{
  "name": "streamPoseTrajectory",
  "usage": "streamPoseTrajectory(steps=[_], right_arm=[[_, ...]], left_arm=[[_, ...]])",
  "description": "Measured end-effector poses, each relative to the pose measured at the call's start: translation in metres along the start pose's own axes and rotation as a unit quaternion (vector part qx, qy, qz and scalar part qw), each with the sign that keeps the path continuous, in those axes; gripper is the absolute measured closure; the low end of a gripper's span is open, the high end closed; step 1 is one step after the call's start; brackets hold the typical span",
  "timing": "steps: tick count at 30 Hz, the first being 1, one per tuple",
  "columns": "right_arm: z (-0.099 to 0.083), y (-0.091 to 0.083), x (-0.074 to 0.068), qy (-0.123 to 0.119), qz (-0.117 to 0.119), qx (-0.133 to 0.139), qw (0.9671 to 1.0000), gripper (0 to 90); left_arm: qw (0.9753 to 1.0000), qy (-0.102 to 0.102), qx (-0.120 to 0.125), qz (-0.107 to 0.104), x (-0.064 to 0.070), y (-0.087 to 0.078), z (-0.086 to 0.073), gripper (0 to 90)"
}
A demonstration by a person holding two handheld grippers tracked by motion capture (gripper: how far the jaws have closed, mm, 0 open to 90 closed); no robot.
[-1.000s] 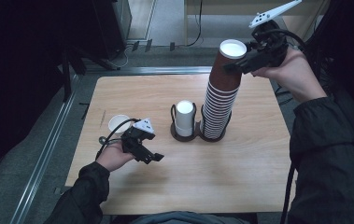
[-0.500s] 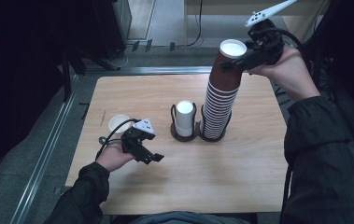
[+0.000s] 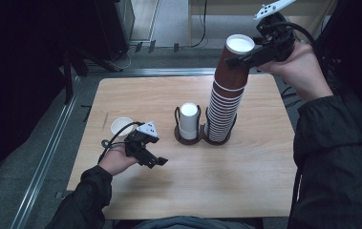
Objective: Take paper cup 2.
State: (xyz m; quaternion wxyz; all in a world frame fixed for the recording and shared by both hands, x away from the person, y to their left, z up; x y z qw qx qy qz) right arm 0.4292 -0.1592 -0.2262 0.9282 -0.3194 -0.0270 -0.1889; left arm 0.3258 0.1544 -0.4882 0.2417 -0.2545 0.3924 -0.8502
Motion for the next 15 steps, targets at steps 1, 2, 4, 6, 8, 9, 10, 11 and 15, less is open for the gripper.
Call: streamPoseTrajectory(steps=[1,2,4,6,8,9,10,11,15], right_arm=[[0.002,-0.001,0.0,0.001,-0.001,-0.004,1.0,21.2],[0.004,-0.003,0.0,0.002,-0.002,-0.007,1.0,21.2],[0.009,-0.005,0.0,0.003,-0.004,-0.008,1.0,21.2],[0.013,-0.008,0.0,0.0,-0.006,-0.007,1.0,21.2],[0.019,-0.011,-0.001,-0.004,-0.01,-0.005,0.9999,21.2],[0.021,-0.013,-0.001,-0.008,-0.011,-0.004,0.9999,21.2],[0.024,-0.014,-0.001,-0.008,-0.013,-0.003,0.9999,21.2],[0.027,-0.016,-0.001,-0.007,-0.016,-0.002,0.9998,21.3],[0.04,-0.023,-0.002,-0.01,-0.02,0.004,0.9997,21.3]], left_arm=[[1.0,-0.002,0.004,0.002,0.0,0.0,0.0,7.8],[1.0,-0.002,0.007,0.004,0.0,-0.001,0.0,7.8],[0.9999,-0.008,0.012,0.0,-0.001,-0.003,0.001,7.7],[0.9998,-0.012,0.015,-0.004,0.0,-0.004,0.001,7.7],[0.9999,-0.01,0.008,-0.001,0.0,-0.003,0.001,7.7],[0.9999,-0.011,0.006,0.001,0.001,-0.002,0.001,7.7],[0.9999,-0.016,0.002,0.005,0.001,-0.001,0.001,7.7],[0.9996,-0.024,0.002,0.015,0.001,-0.001,0.001,7.8],[0.9996,-0.026,0.0,0.005,0.001,-0.001,0.002,7.8]])
Point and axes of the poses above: each handheld gripper's, and its own axes: y roughly forward along the jaws, z roughly out of its top, x roughly to its right, the point moved 3 cm from there along y, roughly forward along the jaws, and after that the axes turned 14 degrees about -y, right-handed, at the moved point
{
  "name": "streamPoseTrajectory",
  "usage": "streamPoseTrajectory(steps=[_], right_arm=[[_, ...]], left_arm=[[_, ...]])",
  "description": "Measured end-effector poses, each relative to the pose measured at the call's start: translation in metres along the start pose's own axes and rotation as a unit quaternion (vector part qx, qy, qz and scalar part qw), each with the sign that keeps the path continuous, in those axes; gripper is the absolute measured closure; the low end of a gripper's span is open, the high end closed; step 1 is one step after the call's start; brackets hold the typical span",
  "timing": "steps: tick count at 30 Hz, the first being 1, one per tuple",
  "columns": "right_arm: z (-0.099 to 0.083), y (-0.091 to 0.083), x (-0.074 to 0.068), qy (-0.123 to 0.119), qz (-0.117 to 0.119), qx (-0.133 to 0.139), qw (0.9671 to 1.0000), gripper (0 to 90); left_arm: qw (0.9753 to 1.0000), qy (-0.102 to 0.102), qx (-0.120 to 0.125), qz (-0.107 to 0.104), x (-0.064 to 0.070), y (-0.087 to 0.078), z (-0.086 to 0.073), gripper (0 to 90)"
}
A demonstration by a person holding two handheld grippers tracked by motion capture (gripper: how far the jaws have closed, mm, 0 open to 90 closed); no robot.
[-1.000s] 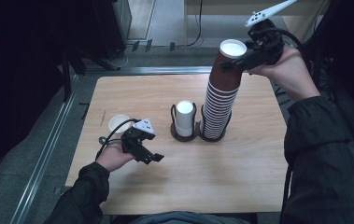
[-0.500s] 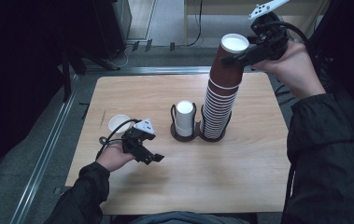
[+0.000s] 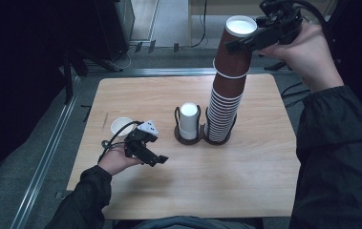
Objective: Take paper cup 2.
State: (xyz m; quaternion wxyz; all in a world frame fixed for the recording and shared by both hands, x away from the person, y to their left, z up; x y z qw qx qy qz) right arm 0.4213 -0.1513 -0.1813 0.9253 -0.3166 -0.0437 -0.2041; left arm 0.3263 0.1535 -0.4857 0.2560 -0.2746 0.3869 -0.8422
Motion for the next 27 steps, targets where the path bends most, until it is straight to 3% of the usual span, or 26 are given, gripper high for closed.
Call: streamPoseTrajectory(steps=[6,10,13,17,19,23,27], right_arm=[[0.017,-0.011,-0.005,-0.015,-0.008,0.003,0.9999,21.4],[0.026,-0.018,-0.008,-0.009,0.002,0.023,0.9997,21.5],[0.029,-0.02,-0.014,-0.019,0.009,0.025,0.9995,21.5],[0.032,-0.019,-0.026,-0.026,0.023,0.026,0.9991,21.5],[0.031,-0.015,-0.035,-0.027,0.035,0.03,0.9985,21.5],[0.032,-0.005,-0.052,-0.044,0.052,0.032,0.9971,21.5],[0.03,0.003,-0.067,-0.059,0.062,0.028,0.996,21.5]], left_arm=[[0.9996,-0.004,0.012,-0.026,0.001,-0.006,0.002,7.8],[0.9996,-0.011,0.015,-0.022,0.001,-0.008,0.003,8.3],[0.9996,-0.011,0.017,-0.017,0.001,-0.008,0.003,9.2],[0.9992,-0.002,0.04,0.0,0.003,-0.014,0.004,16.8],[0.9985,-0.007,0.052,-0.015,0.002,-0.018,0.004,32.7],[0.9981,-0.02,0.047,-0.033,0.0,-0.019,0.005,35.9],[0.9982,-0.019,0.048,-0.029,0.002,-0.018,0.005,36.4]])
Point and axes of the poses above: each handheld gripper's, and its own axes: y roughly forward along the jaws, z roughly out of its top, x roughly to its right, the point moved 3 cm from there along y, roughly forward along the jaws, and after that the axes turned 14 degrees about -y, right-handed, at the moved point
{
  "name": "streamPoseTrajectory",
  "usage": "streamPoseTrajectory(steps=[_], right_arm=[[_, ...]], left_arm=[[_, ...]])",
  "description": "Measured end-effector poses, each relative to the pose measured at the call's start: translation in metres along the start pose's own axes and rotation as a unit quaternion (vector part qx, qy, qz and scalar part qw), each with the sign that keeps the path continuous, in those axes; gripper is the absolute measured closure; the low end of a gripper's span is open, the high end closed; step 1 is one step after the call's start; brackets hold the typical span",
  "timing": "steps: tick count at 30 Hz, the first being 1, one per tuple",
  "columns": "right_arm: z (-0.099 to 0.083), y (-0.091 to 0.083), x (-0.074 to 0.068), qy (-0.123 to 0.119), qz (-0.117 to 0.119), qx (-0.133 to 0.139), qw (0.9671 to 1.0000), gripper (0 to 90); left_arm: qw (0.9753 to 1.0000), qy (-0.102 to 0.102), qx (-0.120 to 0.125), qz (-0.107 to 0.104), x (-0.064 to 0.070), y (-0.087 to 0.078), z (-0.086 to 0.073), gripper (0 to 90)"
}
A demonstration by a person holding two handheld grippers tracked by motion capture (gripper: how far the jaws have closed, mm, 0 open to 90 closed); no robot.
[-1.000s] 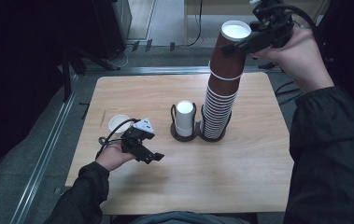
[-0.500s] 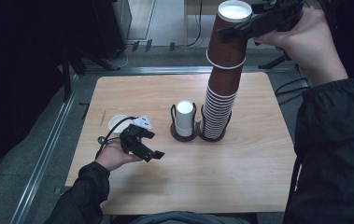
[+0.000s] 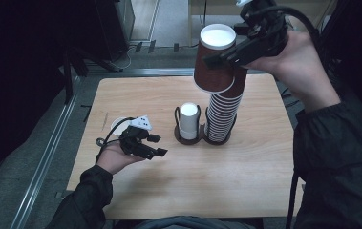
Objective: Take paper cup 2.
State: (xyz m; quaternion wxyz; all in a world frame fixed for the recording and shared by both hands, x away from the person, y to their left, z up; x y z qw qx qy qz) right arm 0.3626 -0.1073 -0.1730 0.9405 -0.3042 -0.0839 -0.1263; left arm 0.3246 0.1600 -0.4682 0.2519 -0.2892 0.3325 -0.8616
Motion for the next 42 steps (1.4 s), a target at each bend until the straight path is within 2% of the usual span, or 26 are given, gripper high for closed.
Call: streamPoseTrajectory(steps=[8,11,16,19,20,22,25,29,32,34,40,42], right_arm=[[-0.01,0.011,-0.018,-0.003,0.023,0.012,0.9997,21.5],[-0.019,0.017,-0.025,-0.003,0.029,0.016,0.9995,21.5],[-0.038,0.027,-0.037,-0.003,0.037,0.02,0.9991,21.5],[-0.053,0.035,-0.041,0.005,0.041,0.015,0.999,21.5],[-0.059,0.038,-0.042,0.007,0.042,0.012,0.999,21.5],[-0.07,0.042,-0.045,0.011,0.045,0.014,0.9988,21.5],[-0.084,0.049,-0.051,0.01,0.045,0.013,0.9988,21.5],[-0.1,0.056,-0.058,0.016,0.046,0.011,0.9988,21.5],[-0.111,0.062,-0.061,0.019,0.052,0.01,0.9984,21.4],[-0.119,0.067,-0.063,0.02,0.055,0.006,0.9983,21.4],[-0.139,0.082,-0.071,0.022,0.058,0.003,0.9981,21.5],[-0.146,0.087,-0.073,0.024,0.06,0.0,0.9979,21.4]], left_arm=[[0.9998,-0.012,-0.009,-0.013,-0.002,0.0,0.001,41.9],[0.9999,0.007,-0.011,-0.004,-0.002,0.0,-0.001,39.6],[0.9998,0.007,-0.008,-0.02,-0.001,0.0,-0.001,39.1],[0.9997,0.007,-0.008,-0.022,-0.001,0.0,-0.001,35.1],[0.9997,0.005,-0.009,-0.02,0.0,0.001,-0.001,31.5],[0.9998,0.014,-0.003,-0.012,0.003,0.002,-0.002,24.7],[0.9999,0.014,-0.007,-0.006,0.004,0.004,-0.002,20.2],[0.9995,0.011,-0.009,-0.028,0.006,0.005,-0.004,16.3],[0.9987,0.021,-0.012,-0.044,0.008,0.007,-0.005,13.8],[0.9988,0.021,-0.014,-0.042,0.009,0.009,-0.006,12.8],[0.9978,0.024,-0.009,-0.061,0.012,0.009,-0.005,9.0],[0.998,0.029,-0.011,-0.056,0.012,0.01,-0.006,9.1]])
Point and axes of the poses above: each handheld gripper's, and its own axes: y roughly forward along the jaws, z roughly out of its top, x roughly to its right, the point moved 3 cm from there along y, roughly forward along the jaws, and after that the axes turned 14 degrees about -y, right-handed, at the moved point
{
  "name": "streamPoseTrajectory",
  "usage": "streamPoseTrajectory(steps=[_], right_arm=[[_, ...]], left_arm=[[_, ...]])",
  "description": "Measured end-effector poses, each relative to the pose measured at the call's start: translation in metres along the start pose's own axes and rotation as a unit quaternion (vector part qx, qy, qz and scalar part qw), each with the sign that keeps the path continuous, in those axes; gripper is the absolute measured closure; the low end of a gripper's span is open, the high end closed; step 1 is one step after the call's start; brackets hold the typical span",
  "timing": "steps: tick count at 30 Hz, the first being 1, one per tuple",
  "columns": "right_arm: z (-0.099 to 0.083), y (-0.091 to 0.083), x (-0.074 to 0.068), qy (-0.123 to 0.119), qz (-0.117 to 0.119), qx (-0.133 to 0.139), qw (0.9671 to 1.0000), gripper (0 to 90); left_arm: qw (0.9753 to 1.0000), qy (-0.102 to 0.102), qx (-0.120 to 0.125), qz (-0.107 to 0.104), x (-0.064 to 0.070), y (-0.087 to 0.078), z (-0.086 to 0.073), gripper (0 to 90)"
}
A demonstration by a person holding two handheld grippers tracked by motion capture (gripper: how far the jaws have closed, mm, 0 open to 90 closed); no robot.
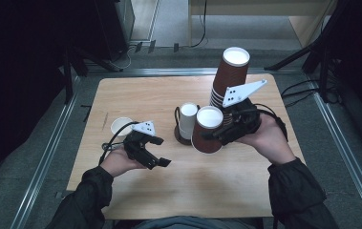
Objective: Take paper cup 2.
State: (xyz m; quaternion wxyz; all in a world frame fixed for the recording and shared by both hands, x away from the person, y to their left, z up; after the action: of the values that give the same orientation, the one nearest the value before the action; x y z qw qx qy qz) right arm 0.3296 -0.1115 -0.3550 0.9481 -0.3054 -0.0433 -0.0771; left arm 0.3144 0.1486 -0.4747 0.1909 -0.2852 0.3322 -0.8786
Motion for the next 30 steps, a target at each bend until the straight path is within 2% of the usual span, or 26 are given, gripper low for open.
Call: streamPoseTrajectory(steps=[10,13,17,21,24,26,30], right_arm=[[-0.031,0.022,-0.008,0.016,0.018,0.007,0.9997,21.4],[-0.04,0.028,-0.009,0.019,0.019,0.002,0.9996,21.5],[-0.05,0.034,-0.011,0.025,0.022,0.004,0.9994,21.5],[-0.056,0.04,-0.013,0.028,0.022,0.006,0.9993,21.4],[-0.059,0.043,-0.015,0.032,0.022,0.009,0.9992,21.5],[-0.061,0.045,-0.016,0.034,0.024,0.01,0.9991,21.4],[-0.064,0.05,-0.019,0.03,0.024,0.01,0.9992,21.4]], left_arm=[[0.9998,0.01,-0.017,0.008,0.002,0.006,-0.002,9.7],[0.9998,0.011,-0.013,0.006,0.004,0.007,-0.002,9.7],[1.0,0.005,-0.003,-0.006,0.005,0.006,0.0,9.7],[0.9999,0.01,-0.003,-0.001,0.006,0.007,0.0,9.7],[1.0,0.008,0.0,-0.005,0.006,0.008,0.001,9.4],[1.0,0.007,0.002,-0.006,0.007,0.008,0.001,6.4],[0.9998,0.018,0.001,-0.01,0.009,0.009,0.001,6.2]])
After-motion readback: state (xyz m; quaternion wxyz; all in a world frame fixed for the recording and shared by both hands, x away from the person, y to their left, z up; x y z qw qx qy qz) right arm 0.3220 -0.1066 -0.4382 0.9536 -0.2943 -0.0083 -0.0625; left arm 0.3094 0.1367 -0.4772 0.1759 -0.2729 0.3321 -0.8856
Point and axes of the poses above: each handheld gripper's, and its own axes: y roughly forward along the jaws, z roughly out of its top, x roughly to its right, the point moved 3 cm from there along y, roughly forward along the jaws, and after that the axes turned 14 degrees about -y, right-handed, at the moved point
